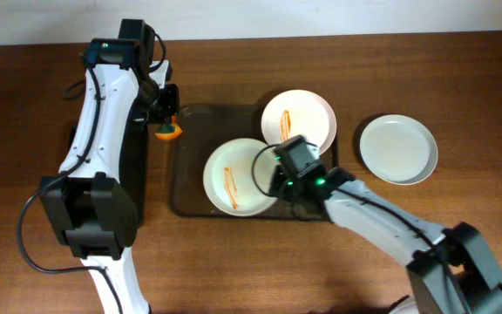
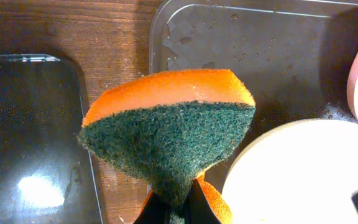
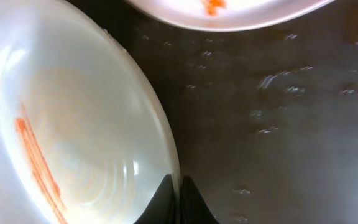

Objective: Clean dirty plates on tray and stack at the side
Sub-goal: 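Grasp the bottom-center plate rim with the right gripper and tilt it up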

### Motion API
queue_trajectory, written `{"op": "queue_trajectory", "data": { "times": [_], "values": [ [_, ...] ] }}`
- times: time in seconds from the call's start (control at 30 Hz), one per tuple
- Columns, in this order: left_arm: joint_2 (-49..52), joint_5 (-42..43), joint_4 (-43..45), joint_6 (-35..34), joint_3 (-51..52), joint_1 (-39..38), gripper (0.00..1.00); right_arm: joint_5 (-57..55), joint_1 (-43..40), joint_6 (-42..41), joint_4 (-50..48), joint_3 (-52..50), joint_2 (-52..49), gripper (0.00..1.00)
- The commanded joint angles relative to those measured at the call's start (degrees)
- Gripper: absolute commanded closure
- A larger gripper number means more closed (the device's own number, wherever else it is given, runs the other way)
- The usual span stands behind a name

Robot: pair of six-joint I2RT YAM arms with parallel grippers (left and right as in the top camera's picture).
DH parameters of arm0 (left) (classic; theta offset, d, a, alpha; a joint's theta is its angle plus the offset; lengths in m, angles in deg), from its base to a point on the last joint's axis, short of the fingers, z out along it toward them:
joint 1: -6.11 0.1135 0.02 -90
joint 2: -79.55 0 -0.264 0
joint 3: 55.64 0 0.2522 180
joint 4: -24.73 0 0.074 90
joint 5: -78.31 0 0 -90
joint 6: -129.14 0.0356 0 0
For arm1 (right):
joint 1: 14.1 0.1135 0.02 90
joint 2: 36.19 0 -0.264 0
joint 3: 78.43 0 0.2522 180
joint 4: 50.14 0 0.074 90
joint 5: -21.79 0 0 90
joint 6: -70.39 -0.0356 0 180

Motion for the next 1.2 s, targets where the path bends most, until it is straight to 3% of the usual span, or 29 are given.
{"op": "queue_trajectory", "data": {
  "times": [0.0,0.07,0.13,0.17,0.23,0.3,0.37,0.57,0.7,0.8,0.87,0.9,0.93,1.03,1.17],
  "values": [
    [-0.5,-0.02,-0.02,0.9,0.17,0.09,1.0,-7.65,3.96,-6.8,-5.42,0.63,-4.98,0.96],
    [-0.5,0.0,0.0,0.9,0.17,0.09,1.0,-6.49,4.07,-6.71,-6.16,0.63,-7.87,0.92],
    [-0.5,0.0,0.31,0.9,0.17,0.09,1.0,-2.89,3.91,-2.69,-6.8,1.57,-7.78,0.67],
    [-0.5,0.0,0.39,0.9,0.17,0.09,1.0,-0.81,3.69,0.35,-6.51,2.71,-7.78,0.62],
    [-0.5,-0.02,0.39,0.9,0.17,0.09,1.0,1.88,3.06,6.08,-2.23,6.82,-7.78,0.59],
    [-0.5,-0.02,0.39,0.9,0.17,0.09,1.0,3.91,1.44,14.93,6.36,13.31,-7.78,0.59],
    [-0.5,-0.02,0.42,0.9,0.17,0.09,1.0,7.41,-0.52,20.02,9.05,15.58,-7.78,0.59],
    [-0.5,0.0,0.42,0.9,0.17,0.09,1.0,8.26,-2.05,27.36,8.48,15.56,-9.35,0.59],
    [-0.5,0.0,0.61,0.9,0.17,0.09,1.0,10.88,-2.03,29.97,4.85,15.58,-15.58,0.59],
    [-0.5,0.0,0.61,0.9,0.17,0.09,1.0,10.45,-2.05,29.97,2.95,15.58,-18.38,0.6],
    [-0.5,0.0,0.61,0.9,0.17,0.09,1.0,10.47,-2.1,29.75,2.97,15.54,-19.28,0.68],
    [-0.5,0.0,0.61,0.87,0.17,0.09,1.0,10.49,-2.1,27.89,2.99,15.54,-19.28,0.86],
    [-0.5,0.04,0.57,0.87,0.17,0.0,1.0,10.49,-2.1,23.23,3.37,15.52,-19.28,0.96],
    [-0.5,0.0,1.29,0.9,2.12,-2.32,1.0,10.75,-2.01,9.75,5.84,15.52,-19.28,0.96],
    [-0.5,0.0,5.6,0.9,11.69,-5.38,1.0,12.2,-1.99,13.44,5.79,15.52,-19.28,0.96]
  ]
}}
